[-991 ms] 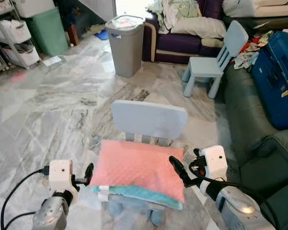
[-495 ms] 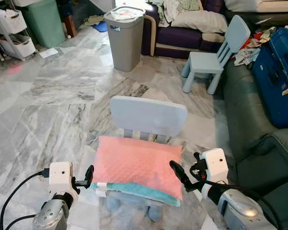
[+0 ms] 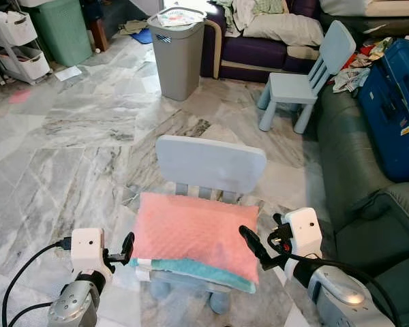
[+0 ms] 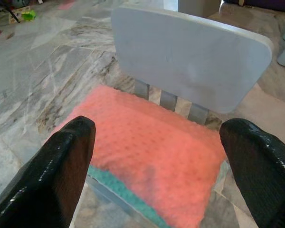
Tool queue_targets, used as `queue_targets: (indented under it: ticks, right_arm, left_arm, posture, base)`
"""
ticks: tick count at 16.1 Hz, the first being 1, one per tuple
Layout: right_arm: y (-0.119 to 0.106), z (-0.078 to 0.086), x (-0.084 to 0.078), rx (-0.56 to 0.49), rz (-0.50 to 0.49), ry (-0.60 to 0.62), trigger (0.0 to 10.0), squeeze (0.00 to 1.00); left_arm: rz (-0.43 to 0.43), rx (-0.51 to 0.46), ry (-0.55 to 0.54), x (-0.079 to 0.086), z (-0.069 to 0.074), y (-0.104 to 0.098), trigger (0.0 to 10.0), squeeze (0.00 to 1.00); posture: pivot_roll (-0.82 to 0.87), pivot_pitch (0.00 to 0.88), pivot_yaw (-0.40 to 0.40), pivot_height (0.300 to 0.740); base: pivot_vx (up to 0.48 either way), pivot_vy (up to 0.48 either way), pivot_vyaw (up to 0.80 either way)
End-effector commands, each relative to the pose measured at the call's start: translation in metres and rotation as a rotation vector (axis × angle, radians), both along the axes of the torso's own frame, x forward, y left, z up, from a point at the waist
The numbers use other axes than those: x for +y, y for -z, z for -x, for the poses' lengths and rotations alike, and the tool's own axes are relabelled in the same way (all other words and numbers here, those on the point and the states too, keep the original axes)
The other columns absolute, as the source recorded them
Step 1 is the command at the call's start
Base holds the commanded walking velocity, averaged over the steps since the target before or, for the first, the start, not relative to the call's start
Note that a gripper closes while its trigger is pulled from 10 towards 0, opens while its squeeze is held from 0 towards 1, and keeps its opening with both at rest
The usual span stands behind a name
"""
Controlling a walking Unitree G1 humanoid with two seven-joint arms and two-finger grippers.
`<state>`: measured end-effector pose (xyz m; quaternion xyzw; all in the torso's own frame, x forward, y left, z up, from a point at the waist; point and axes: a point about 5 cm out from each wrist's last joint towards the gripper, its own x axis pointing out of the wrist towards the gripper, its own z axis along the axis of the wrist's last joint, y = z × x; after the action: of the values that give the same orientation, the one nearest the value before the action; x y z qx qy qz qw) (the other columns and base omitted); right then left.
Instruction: Move the pillow to the sofa
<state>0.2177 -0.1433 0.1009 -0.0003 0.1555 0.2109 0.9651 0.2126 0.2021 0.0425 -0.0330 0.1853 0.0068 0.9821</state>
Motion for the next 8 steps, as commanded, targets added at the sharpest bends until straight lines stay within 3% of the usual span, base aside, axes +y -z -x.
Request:
queue_targets:
  ticks: [1,8]
  right_arm:
    - [-0.0040,0.0000,0.0012,-0.013,0.002,-0.010,10.0,0.00]
    - [-0.0050,-0.0036,0.0033,-0.025,-0.002,-0.015,10.0,0.00]
  left_arm:
    - [-0.002,0.005,-0.006,-0.0002,0.0003,0.0002,10.0,0.00]
    - [-0.003,-0.002,0.000,-0.0002,-0.0047,-0.0008,10.0,0.00]
  posture:
    - [-0.10,0.101,-0.038,0.740]
    - [-0.10,0.087,-0.031,0.740]
  base:
    - [0.000,0.000,0.00]
    - [0.000,0.000,0.00]
